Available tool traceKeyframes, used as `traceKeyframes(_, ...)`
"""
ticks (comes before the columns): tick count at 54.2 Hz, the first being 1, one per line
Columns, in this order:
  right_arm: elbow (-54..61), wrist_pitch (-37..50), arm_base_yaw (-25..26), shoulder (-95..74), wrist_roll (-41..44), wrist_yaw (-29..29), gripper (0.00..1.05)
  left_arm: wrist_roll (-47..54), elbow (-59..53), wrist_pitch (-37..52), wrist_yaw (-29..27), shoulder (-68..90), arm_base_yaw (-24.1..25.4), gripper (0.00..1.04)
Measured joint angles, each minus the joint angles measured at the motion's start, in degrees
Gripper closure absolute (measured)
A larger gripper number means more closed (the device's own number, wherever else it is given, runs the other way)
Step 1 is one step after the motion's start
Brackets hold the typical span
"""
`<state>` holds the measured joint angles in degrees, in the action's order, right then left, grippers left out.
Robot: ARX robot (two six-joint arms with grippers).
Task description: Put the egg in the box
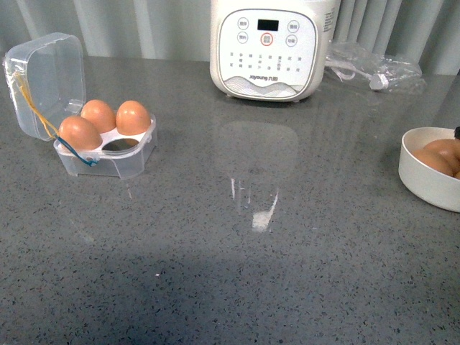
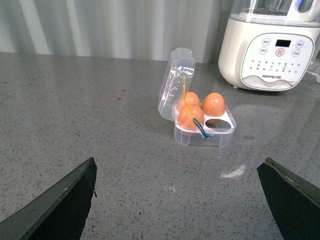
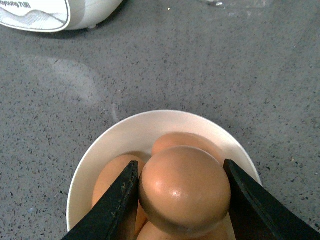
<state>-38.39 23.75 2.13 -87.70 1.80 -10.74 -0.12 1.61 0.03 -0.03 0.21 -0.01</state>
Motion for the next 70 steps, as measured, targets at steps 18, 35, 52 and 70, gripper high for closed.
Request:
traceKeyframes(18,-5.5,-0.7,-3.3,1.4,-2.0,1.0,0.62,0.0,0.0,0.0,0.0,0.0,0.0,0.07)
traceKeyframes(35,-24.9,-6.2,-16.2,-7.3,-3.5,-6.7,0.62,0.0,0.0,0.0,0.0,0.0,0.0,0.07)
traceKeyframes(52,-32.2,-12.3,-29.9,-14.5,5.9,-22.0,0.62,0.0,0.0,0.0,0.0,0.0,0.0,0.07)
traceKeyframes(70,-38.1,-17.9,-32.2,-21.7,13.0,-23.8,0.62,0.0,0.0,0.0,0.0,0.0,0.0,0.07)
